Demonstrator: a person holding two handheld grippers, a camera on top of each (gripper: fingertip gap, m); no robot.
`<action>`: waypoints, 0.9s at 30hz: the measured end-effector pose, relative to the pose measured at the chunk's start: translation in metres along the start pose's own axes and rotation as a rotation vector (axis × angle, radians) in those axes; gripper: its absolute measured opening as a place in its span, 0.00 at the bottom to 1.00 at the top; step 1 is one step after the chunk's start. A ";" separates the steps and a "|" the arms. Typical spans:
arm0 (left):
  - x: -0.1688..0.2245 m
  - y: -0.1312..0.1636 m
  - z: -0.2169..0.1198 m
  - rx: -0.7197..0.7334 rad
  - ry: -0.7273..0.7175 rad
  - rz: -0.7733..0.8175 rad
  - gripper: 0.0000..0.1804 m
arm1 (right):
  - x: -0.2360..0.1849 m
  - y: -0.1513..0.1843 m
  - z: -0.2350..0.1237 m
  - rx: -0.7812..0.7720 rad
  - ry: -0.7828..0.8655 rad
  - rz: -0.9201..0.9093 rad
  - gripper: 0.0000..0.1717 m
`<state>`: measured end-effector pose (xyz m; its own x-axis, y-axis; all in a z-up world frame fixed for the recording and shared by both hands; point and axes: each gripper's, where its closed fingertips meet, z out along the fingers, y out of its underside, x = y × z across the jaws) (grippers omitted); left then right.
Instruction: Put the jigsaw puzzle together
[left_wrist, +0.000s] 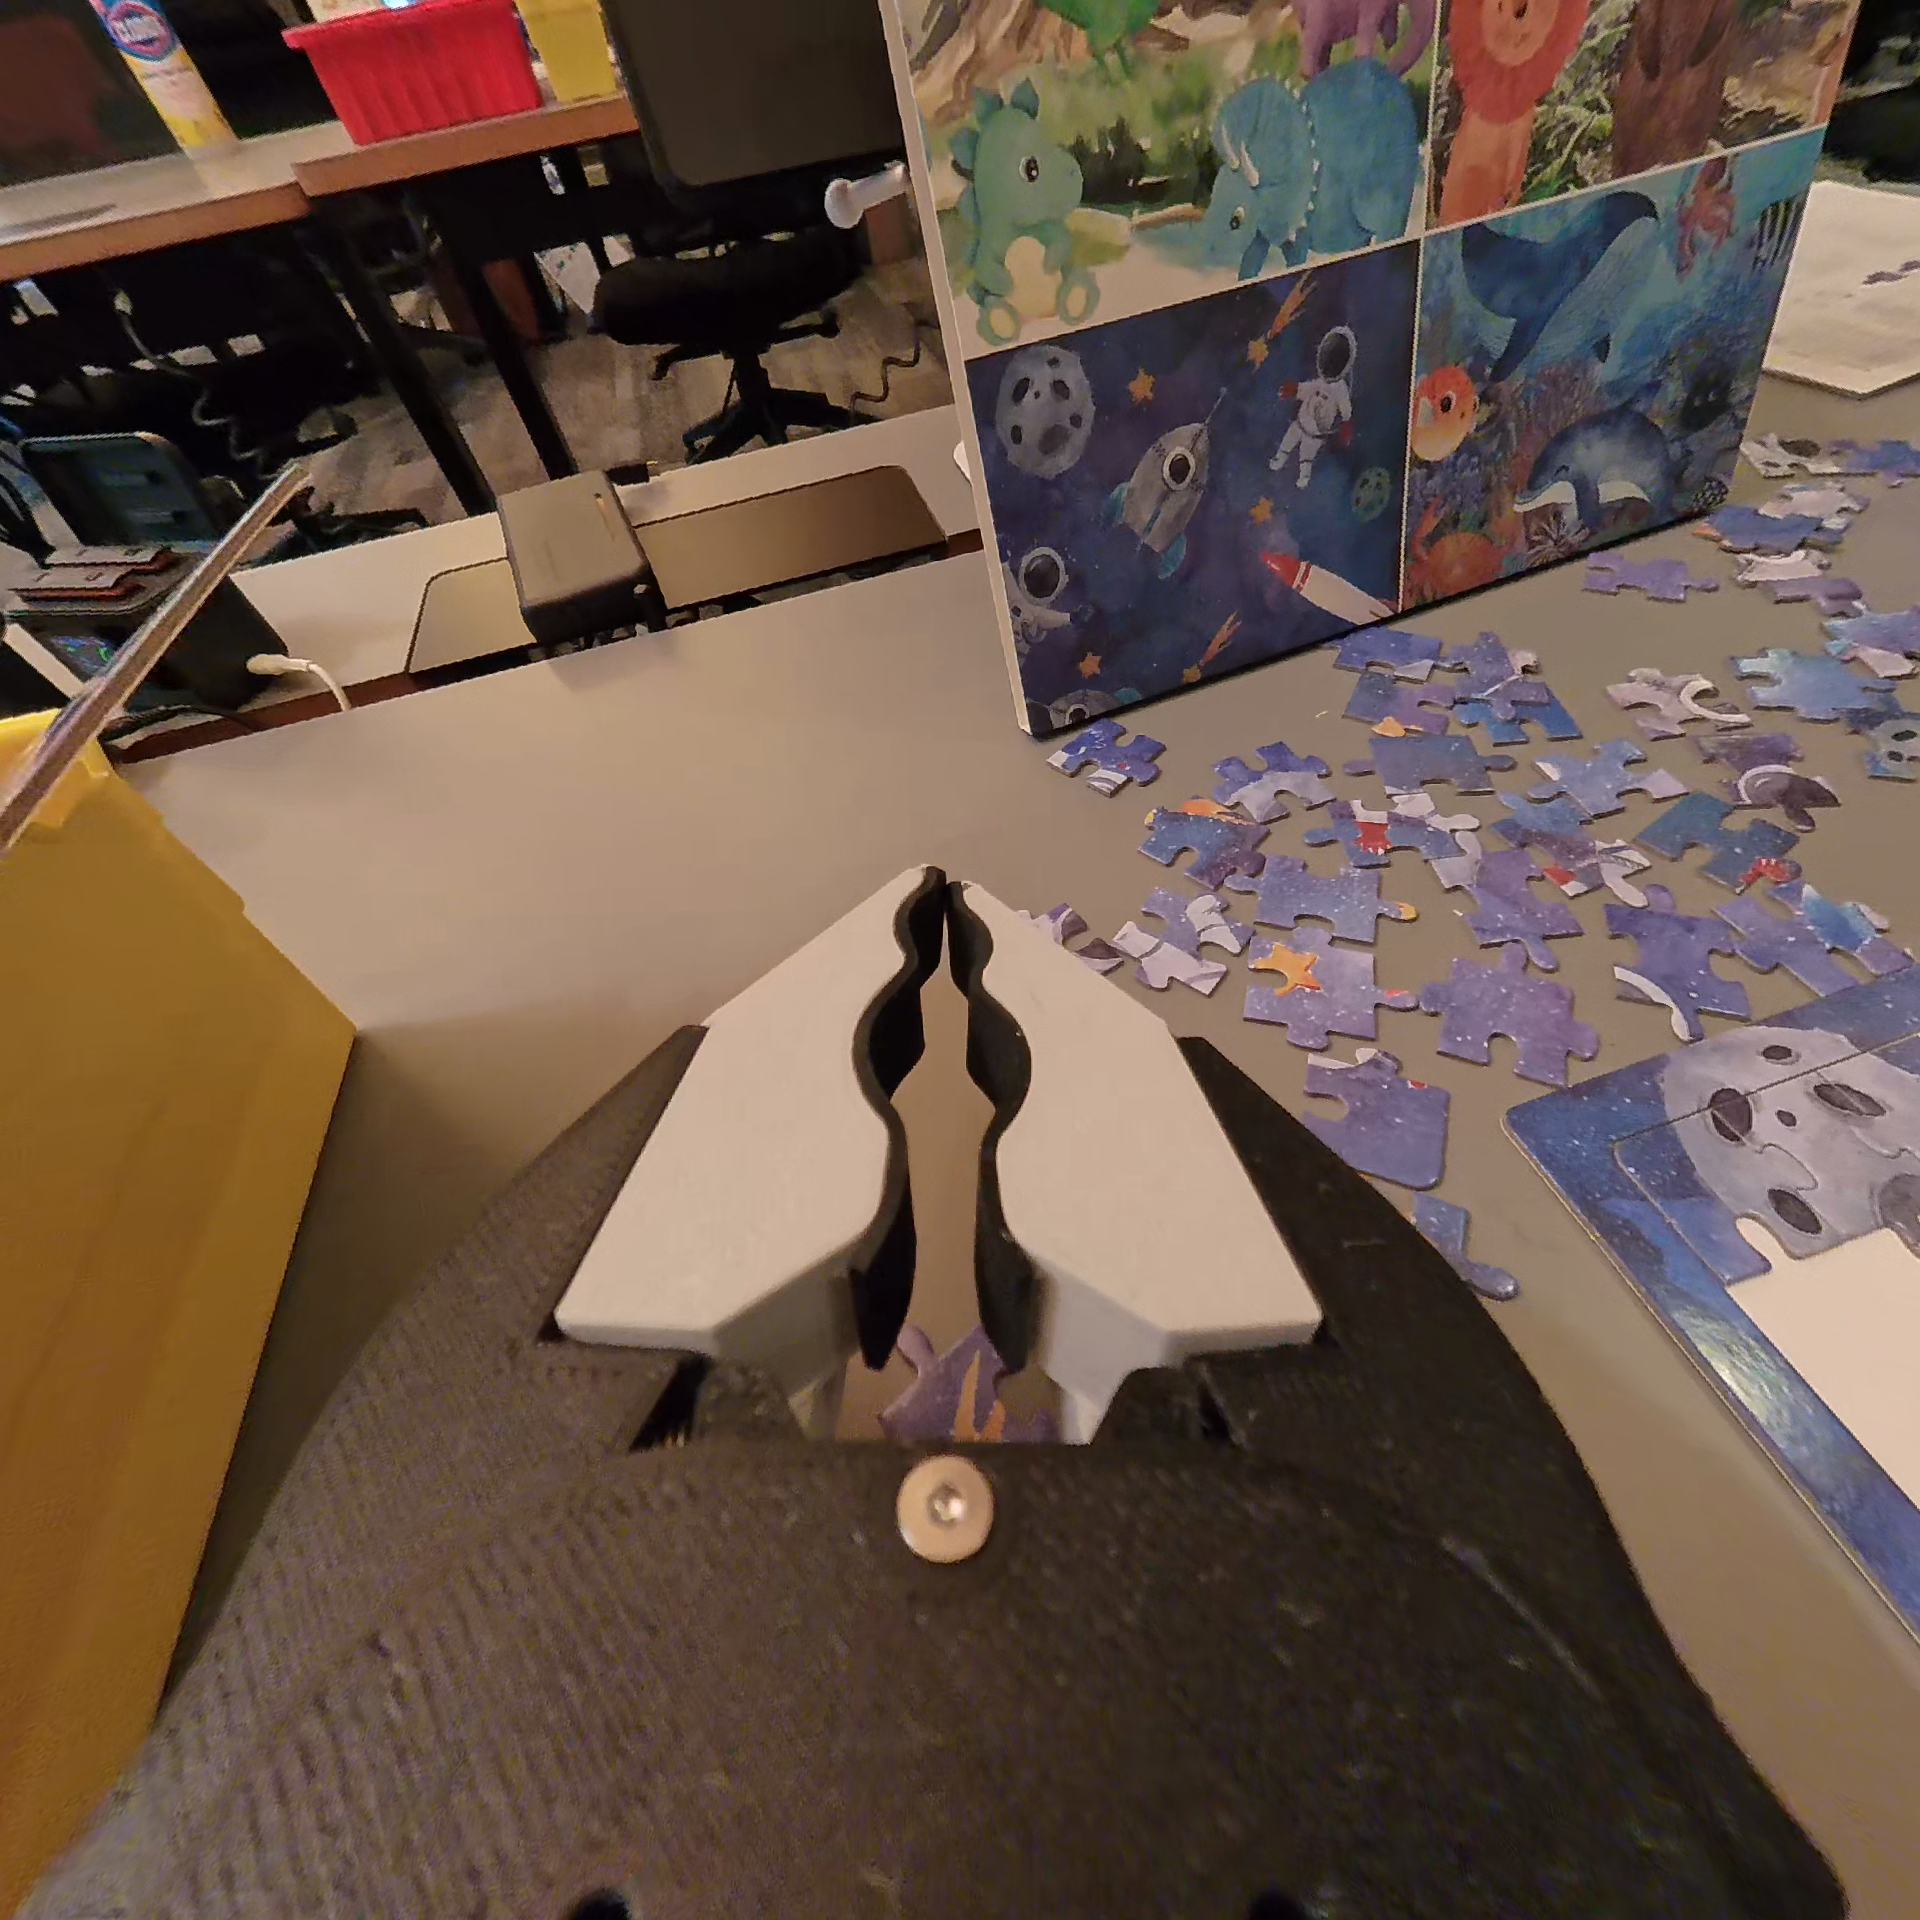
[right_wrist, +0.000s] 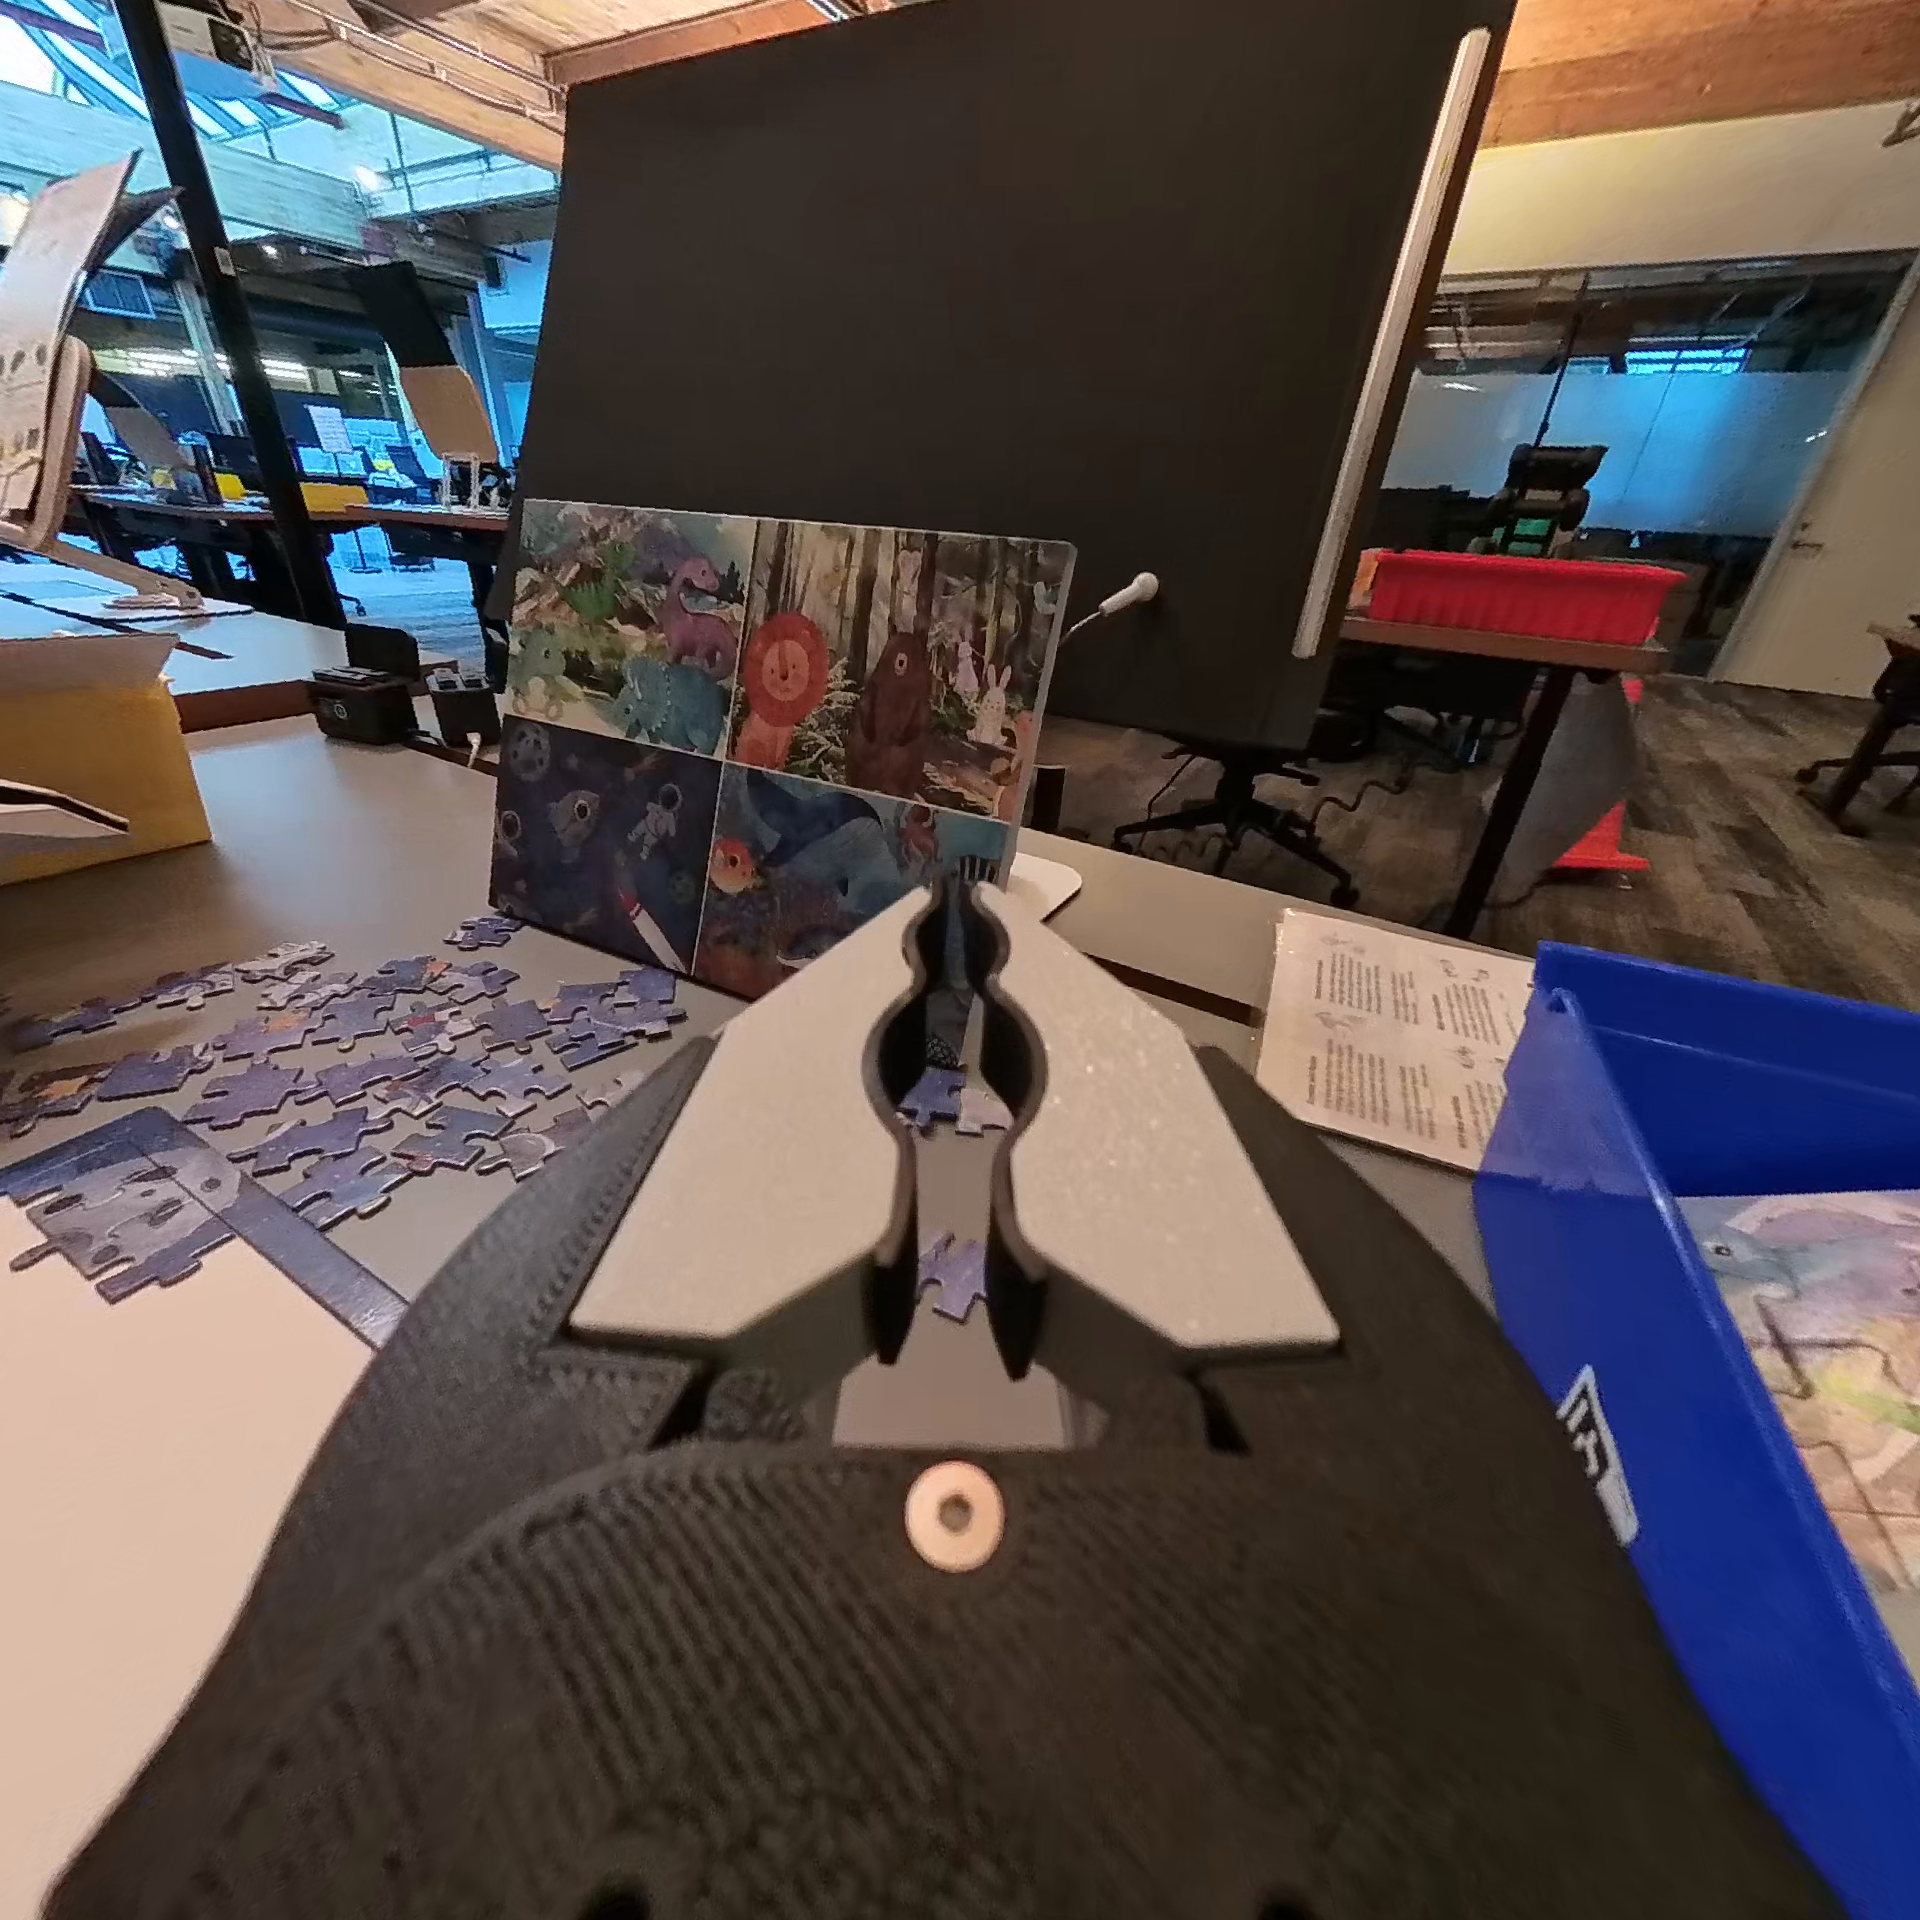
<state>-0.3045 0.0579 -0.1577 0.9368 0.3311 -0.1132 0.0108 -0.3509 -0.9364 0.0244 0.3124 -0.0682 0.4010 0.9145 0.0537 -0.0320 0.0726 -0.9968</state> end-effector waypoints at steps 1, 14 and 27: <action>0.000 0.000 0.000 0.000 0.001 0.000 0.00 | 0.000 0.000 0.000 -0.001 0.001 -0.001 0.00; -0.002 0.000 0.001 -0.002 -0.019 -0.001 0.00 | -0.002 0.004 0.002 -0.015 -0.009 0.012 0.00; -0.014 0.000 0.000 0.003 -0.077 -0.036 0.00 | -0.008 0.007 0.004 -0.021 -0.029 0.023 0.00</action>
<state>-0.3173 0.0535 -0.1559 0.9059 0.4104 -0.1043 0.0434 -0.3351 -0.9412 0.0174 0.3073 -0.0751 0.3739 0.9269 0.0325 -0.0212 0.0435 -0.9988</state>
